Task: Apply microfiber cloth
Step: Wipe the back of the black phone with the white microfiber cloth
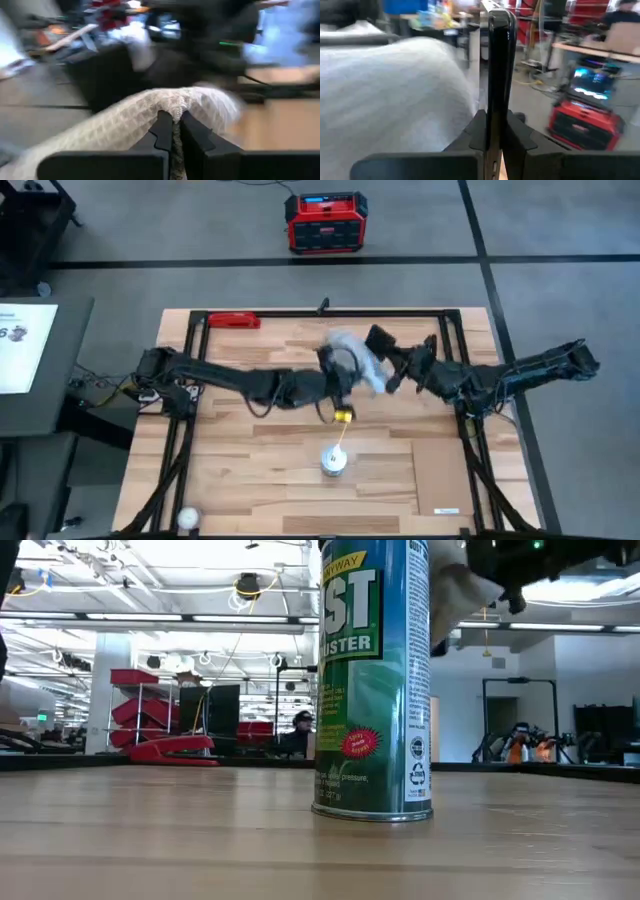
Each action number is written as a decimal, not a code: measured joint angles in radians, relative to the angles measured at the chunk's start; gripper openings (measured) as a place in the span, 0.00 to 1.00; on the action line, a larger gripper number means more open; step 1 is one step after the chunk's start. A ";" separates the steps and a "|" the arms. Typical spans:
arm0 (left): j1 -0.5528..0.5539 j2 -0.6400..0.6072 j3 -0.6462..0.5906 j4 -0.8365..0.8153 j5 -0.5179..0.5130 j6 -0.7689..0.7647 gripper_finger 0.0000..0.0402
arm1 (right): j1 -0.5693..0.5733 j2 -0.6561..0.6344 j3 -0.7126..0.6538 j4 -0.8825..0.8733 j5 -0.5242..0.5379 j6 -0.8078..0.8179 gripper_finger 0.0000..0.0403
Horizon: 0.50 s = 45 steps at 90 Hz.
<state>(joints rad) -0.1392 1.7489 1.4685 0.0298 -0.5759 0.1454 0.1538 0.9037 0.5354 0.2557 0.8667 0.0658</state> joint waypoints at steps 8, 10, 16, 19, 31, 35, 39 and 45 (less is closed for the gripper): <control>-0.002 -0.003 0.000 0.017 -0.079 0.028 0.00 | -0.007 -0.001 0.000 0.003 -0.038 0.005 0.04; -0.002 -0.003 0.000 0.018 -0.099 0.033 0.00 | -0.005 -0.001 0.000 0.002 -0.043 0.009 0.04; -0.002 -0.003 0.000 0.014 -0.114 0.042 0.00 | -0.001 -0.001 0.000 0.003 -0.050 0.013 0.04; 0.002 -0.003 0.000 0.012 -0.114 0.045 0.00 | 0.001 -0.001 0.000 0.008 -0.061 0.013 0.04; 0.024 -0.003 0.000 0.014 -0.125 0.065 0.00 | 0.021 -0.001 0.000 0.015 -0.087 0.024 0.04; 0.034 -0.003 0.000 0.016 -0.129 0.067 0.00 | 0.027 0.001 0.000 0.015 -0.087 0.029 0.04; 0.047 -0.003 0.000 0.024 -0.130 0.069 0.00 | 0.035 0.001 0.000 0.018 -0.092 0.033 0.04; 0.061 -0.003 0.000 0.048 -0.119 0.088 0.00 | 0.045 0.001 0.000 0.024 -0.102 0.042 0.04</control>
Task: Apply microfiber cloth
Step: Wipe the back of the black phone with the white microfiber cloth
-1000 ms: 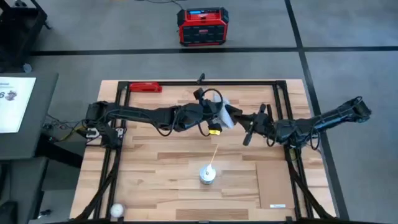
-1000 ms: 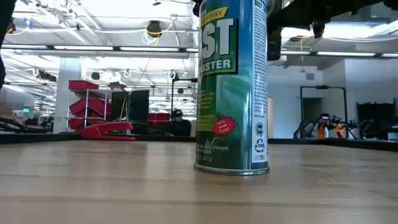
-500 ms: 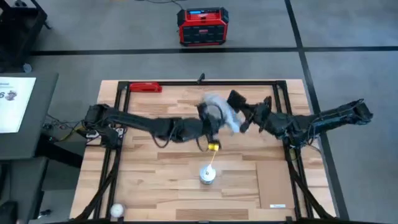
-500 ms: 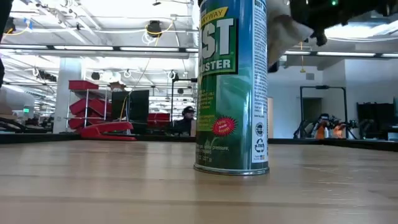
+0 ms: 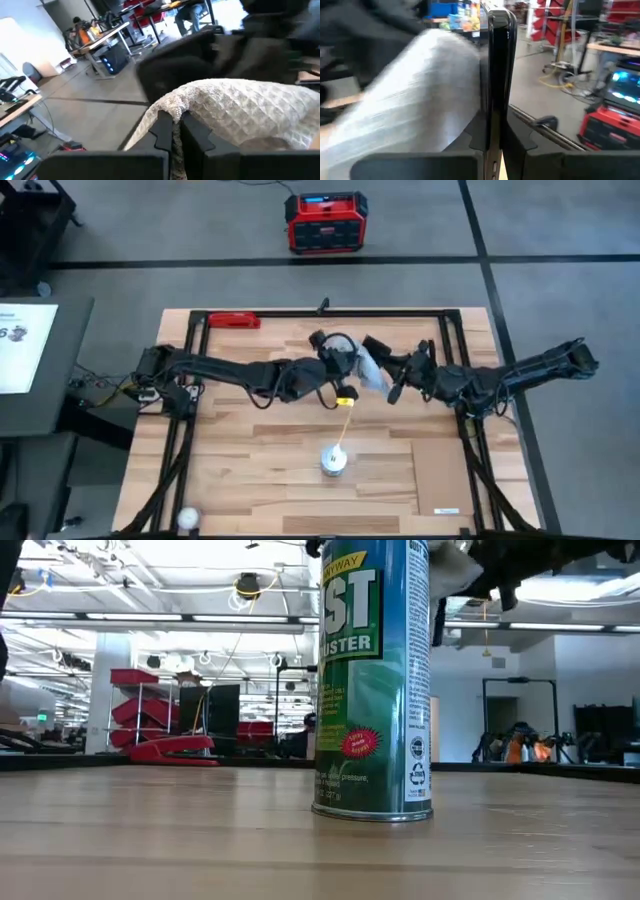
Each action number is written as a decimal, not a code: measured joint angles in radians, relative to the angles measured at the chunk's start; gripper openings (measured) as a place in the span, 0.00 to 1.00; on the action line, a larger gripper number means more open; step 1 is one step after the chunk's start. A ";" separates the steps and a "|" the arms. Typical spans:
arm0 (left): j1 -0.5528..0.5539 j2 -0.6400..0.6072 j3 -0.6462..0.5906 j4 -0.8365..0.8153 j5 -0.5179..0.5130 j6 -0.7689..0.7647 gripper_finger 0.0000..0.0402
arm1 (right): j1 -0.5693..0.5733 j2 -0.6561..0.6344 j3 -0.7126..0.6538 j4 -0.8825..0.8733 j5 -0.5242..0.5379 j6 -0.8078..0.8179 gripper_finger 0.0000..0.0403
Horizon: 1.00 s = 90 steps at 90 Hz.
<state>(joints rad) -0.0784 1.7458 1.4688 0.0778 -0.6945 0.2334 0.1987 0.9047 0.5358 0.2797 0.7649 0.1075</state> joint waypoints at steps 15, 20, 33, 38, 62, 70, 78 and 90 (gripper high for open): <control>0.031 0.000 0.000 0.113 0.096 0.050 0.00 | 0.013 0.000 0.000 -0.001 0.008 0.011 0.04; 0.034 0.000 0.002 0.125 0.121 0.039 0.00 | 0.013 -0.001 0.000 0.000 0.008 0.010 0.04; 0.020 0.012 0.002 0.081 0.131 -0.039 0.00 | 0.014 0.000 0.000 -0.013 -0.001 0.006 0.04; 0.009 0.031 0.002 0.074 0.114 -0.064 0.00 | 0.014 0.000 0.000 -0.008 -0.004 0.000 0.04; -0.007 0.094 -0.001 0.075 0.072 -0.100 0.00 | 0.016 0.000 0.000 -0.009 -0.007 -0.005 0.04; 0.008 0.088 -0.001 0.091 0.065 -0.048 0.00 | 0.021 0.000 0.000 -0.010 0.003 -0.005 0.04; 0.027 0.059 0.004 0.109 0.062 0.021 0.00 | 0.022 0.000 0.000 -0.007 0.013 0.000 0.04; 0.049 0.006 0.026 0.121 0.060 0.110 0.00 | 0.022 0.000 0.000 -0.006 0.015 0.004 0.04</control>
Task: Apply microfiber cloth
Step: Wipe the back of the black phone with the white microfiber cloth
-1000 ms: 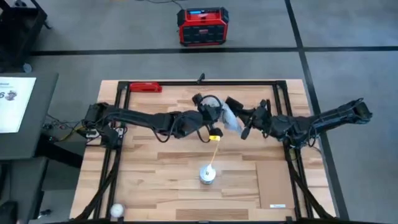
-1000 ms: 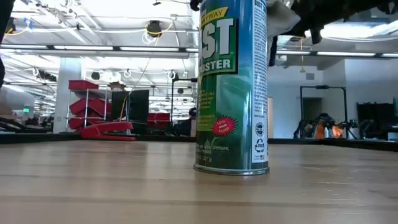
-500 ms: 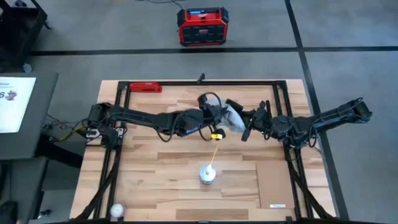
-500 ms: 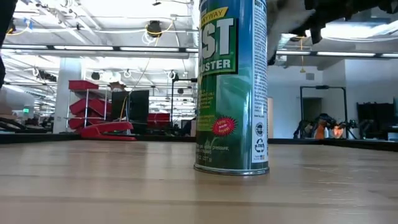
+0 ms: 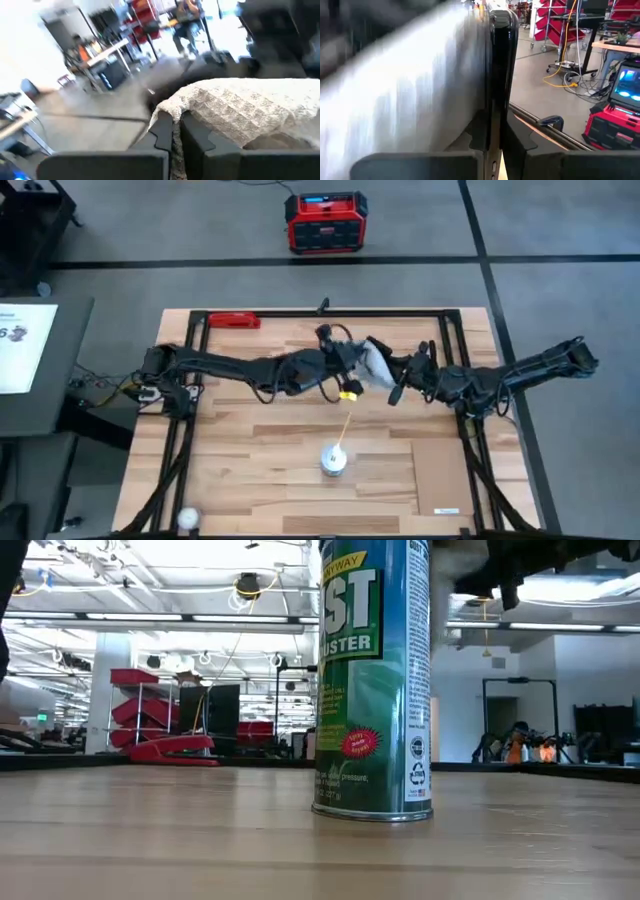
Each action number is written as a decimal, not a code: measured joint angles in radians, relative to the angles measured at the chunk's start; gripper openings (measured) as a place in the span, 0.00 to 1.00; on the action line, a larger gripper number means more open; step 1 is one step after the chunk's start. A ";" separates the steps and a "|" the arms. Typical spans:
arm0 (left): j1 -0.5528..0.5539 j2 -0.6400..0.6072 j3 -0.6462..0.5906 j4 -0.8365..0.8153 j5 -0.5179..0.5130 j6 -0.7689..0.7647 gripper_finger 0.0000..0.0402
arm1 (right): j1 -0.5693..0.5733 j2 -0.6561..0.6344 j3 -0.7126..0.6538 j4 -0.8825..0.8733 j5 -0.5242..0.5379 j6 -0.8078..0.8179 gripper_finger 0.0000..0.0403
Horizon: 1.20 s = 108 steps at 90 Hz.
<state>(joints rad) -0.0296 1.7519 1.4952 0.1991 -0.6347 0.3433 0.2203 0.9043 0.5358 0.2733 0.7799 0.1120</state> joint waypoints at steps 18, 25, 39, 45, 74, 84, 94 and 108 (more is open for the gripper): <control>0.002 -0.051 -0.001 -0.159 -0.013 -0.003 0.00 | 0.004 0.001 0.000 -0.021 -0.005 -0.008 0.04; -0.006 -0.074 -0.017 -0.246 -0.013 -0.040 0.00 | 0.004 0.001 0.000 -0.025 -0.004 -0.008 0.04; -0.030 -0.125 -0.117 -0.328 -0.008 -0.123 0.00 | 0.004 0.001 0.000 -0.034 0.001 -0.008 0.04; -0.038 -0.165 -0.189 -0.328 -0.004 -0.173 0.00 | 0.004 0.001 0.000 -0.034 0.003 -0.008 0.04; -0.054 -0.406 -0.605 -0.313 -0.005 -0.398 0.00 | 0.003 0.001 0.000 -0.057 0.008 0.013 0.04; -0.054 -0.450 -0.726 -0.280 0.007 -0.445 0.00 | 0.003 0.000 0.000 -0.085 0.009 0.039 0.04; -0.055 -0.467 -0.832 -0.201 0.041 -0.478 0.00 | 0.002 -0.003 0.000 -0.176 0.010 0.107 0.04; -0.055 -0.466 -0.931 -0.107 0.068 -0.525 0.00 | 0.003 -0.003 0.000 -0.375 0.004 0.281 0.04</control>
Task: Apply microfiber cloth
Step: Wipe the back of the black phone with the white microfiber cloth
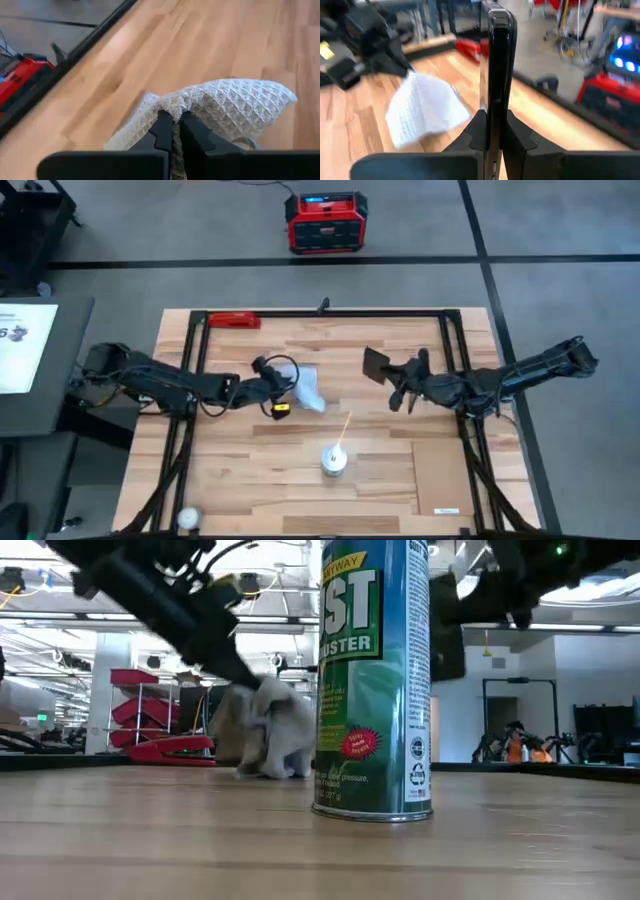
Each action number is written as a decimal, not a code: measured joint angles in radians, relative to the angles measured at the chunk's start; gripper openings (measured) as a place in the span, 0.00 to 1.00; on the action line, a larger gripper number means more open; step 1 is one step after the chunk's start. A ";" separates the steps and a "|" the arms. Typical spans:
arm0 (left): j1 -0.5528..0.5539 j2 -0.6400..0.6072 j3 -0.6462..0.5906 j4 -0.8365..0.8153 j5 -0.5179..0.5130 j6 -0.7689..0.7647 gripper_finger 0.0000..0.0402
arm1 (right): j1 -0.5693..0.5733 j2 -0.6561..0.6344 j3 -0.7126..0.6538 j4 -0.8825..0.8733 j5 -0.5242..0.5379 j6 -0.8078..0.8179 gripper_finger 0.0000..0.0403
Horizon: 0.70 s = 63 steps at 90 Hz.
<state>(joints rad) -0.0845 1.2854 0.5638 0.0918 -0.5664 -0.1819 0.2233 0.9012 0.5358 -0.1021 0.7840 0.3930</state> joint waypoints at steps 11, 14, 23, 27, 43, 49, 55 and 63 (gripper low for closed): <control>-0.006 0.000 -0.049 0.054 0.017 -0.003 0.00 | 0.015 0.000 0.000 -0.138 -0.071 0.148 0.04; -0.006 0.000 -0.055 0.055 0.019 -0.003 0.00 | 0.022 0.000 0.000 -0.154 -0.096 0.179 0.04; -0.006 0.000 -0.060 0.057 0.027 -0.008 0.00 | 0.038 0.000 0.000 -0.156 -0.156 0.240 0.04; -0.006 0.000 -0.060 0.056 0.029 -0.009 0.00 | 0.049 0.000 0.000 -0.156 -0.173 0.264 0.04; -0.008 0.000 -0.060 0.056 0.042 -0.001 0.00 | 0.086 0.003 -0.010 -0.145 -0.211 0.361 0.04; -0.008 0.001 -0.060 0.054 0.047 0.001 0.00 | 0.096 0.003 -0.048 -0.117 -0.219 0.404 0.04; -0.009 0.001 -0.060 0.041 0.047 0.001 0.00 | 0.098 0.004 -0.105 -0.075 -0.238 0.442 0.04; -0.012 0.001 -0.060 0.013 0.047 0.001 0.00 | 0.097 0.004 -0.193 0.031 -0.242 0.452 0.04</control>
<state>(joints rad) -0.0962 1.2865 0.5034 0.1052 -0.5190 -0.1810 0.3208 0.9052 0.3426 -0.0707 0.5423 0.8455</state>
